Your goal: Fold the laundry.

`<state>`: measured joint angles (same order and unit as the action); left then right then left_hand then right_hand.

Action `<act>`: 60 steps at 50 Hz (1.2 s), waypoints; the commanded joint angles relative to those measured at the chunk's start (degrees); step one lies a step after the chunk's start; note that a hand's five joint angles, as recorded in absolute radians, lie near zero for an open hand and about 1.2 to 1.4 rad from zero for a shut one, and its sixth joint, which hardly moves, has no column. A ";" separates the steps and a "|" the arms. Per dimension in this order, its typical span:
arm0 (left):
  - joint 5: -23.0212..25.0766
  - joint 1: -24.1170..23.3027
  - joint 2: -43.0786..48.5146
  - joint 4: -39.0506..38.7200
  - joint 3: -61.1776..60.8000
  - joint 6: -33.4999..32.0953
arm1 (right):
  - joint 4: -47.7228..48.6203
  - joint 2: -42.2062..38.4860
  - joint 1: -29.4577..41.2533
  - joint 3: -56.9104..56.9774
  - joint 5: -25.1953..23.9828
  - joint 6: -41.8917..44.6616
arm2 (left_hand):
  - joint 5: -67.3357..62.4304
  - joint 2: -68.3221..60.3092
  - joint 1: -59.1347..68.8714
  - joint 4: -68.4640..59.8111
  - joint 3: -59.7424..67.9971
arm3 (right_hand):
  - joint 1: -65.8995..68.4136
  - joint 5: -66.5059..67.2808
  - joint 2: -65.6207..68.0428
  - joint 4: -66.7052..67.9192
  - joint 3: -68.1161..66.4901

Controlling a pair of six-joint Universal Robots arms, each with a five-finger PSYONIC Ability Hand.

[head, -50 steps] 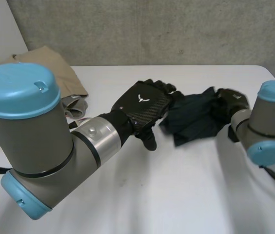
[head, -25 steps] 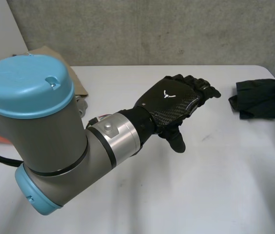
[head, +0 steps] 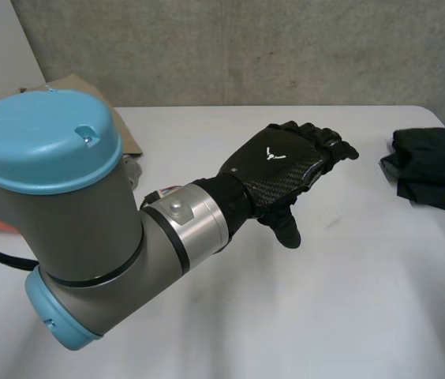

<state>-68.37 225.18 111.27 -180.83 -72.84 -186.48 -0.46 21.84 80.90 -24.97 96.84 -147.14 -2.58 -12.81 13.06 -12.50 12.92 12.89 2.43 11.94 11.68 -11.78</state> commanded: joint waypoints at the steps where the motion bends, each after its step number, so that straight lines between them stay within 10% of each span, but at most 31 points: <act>1: -0.45 0.43 -1.58 0.04 -0.38 -0.11 | 18.54 21.38 2.77 -28.09 -2.36 -0.52 | -1.00 -0.77 0.52 -1.08 0.66 | -2.89 -2.43 -1.94 -1.68 1.78; 7: -5.36 3.68 -4.22 -1.10 0.06 -0.46 | 27.69 34.22 7.07 -46.64 -4.63 -0.87 | -1.00 -0.77 0.52 -1.08 0.66 | -2.89 -2.43 -1.94 -1.68 1.78; 15: -14.24 18.61 -5.72 -7.43 0.06 -4.49 | 28.76 45.38 13.40 -67.65 -25.71 -0.96 | -1.00 -0.77 0.52 -1.08 0.66 | -2.89 -2.43 -1.94 -1.68 1.78; 20: -13.20 32.13 1.28 -8.84 3.30 -13.88 | 22.71 52.95 17.09 -76.98 -35.92 -0.78 | -0.83 -0.60 0.35 -0.91 0.49 | -2.89 -2.43 -1.94 -1.68 1.78; 33: -2.12 45.34 33.46 -9.02 26.41 -30.51 | 8.45 56.82 19.03 -82.16 -37.51 0.45 | -8.52 -8.29 8.05 -8.60 8.18 | -2.89 -2.43 -1.94 -1.68 1.78; 41: -2.29 45.53 37.88 -13.23 29.95 -31.48 | 8.72 57.17 18.85 -83.66 -36.38 0.36 | -67.36 -67.12 66.88 -67.44 67.02 | -2.89 -2.43 -1.94 -1.68 1.78; 51: -7.56 35.17 20.23 -15.96 15.28 -27.10 | 8.63 60.86 18.42 -83.40 -31.63 -0.43 | -67.42 -67.19 66.94 -67.50 67.08 | -2.89 -2.43 -1.94 -1.68 1.78; 60: -14.85 16.71 11.77 -14.29 10.61 -11.37 | 8.54 63.15 18.41 -82.43 -26.27 -2.01 | -67.42 -67.19 66.94 -67.50 67.08 | -2.89 -2.43 -1.94 -1.68 1.78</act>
<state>-79.03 252.45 125.63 -196.45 -60.96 -206.43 8.12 83.93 99.38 -107.90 67.15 -148.02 -52.98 -68.34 61.99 -67.91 66.36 12.89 2.43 11.94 11.68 -11.77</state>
